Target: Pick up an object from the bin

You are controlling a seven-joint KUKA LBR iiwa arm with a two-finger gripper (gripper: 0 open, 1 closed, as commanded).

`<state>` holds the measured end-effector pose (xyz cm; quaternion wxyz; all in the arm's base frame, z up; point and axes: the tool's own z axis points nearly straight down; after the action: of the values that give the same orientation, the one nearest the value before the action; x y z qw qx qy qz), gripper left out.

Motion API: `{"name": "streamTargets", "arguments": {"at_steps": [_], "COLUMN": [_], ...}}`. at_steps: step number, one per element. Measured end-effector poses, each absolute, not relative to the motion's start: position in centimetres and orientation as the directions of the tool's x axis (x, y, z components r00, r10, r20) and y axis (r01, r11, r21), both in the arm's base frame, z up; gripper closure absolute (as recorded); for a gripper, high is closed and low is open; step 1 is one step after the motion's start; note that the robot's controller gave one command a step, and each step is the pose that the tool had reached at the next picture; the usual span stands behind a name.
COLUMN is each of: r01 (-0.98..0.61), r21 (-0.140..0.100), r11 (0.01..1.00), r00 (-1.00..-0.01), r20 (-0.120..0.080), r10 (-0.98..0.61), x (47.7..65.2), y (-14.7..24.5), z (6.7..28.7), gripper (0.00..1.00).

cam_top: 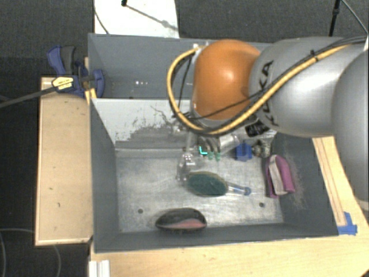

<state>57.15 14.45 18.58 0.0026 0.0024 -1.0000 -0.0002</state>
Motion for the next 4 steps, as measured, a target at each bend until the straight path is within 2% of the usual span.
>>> {"name": "streamTargets", "arguments": {"at_steps": [1,2,3,4], "r01": [-0.088,-0.027,0.375,0.600], "r21": [0.006,-0.002,0.001,0.003], "r11": [0.996,1.000,0.927,0.800], "r00": [-0.996,-1.000,-0.927,-0.800], "r20": [-0.006,-0.007,0.000,0.000], "r10": [-0.088,-0.027,0.375,0.600], "x": [57.3,57.0,56.7,56.2], "y": [6.5,-0.7,-1.4,-2.4], "z": [7.1,10.2,10.0,7.2], "gripper": [0.00,0.00,0.00,0.00]}}
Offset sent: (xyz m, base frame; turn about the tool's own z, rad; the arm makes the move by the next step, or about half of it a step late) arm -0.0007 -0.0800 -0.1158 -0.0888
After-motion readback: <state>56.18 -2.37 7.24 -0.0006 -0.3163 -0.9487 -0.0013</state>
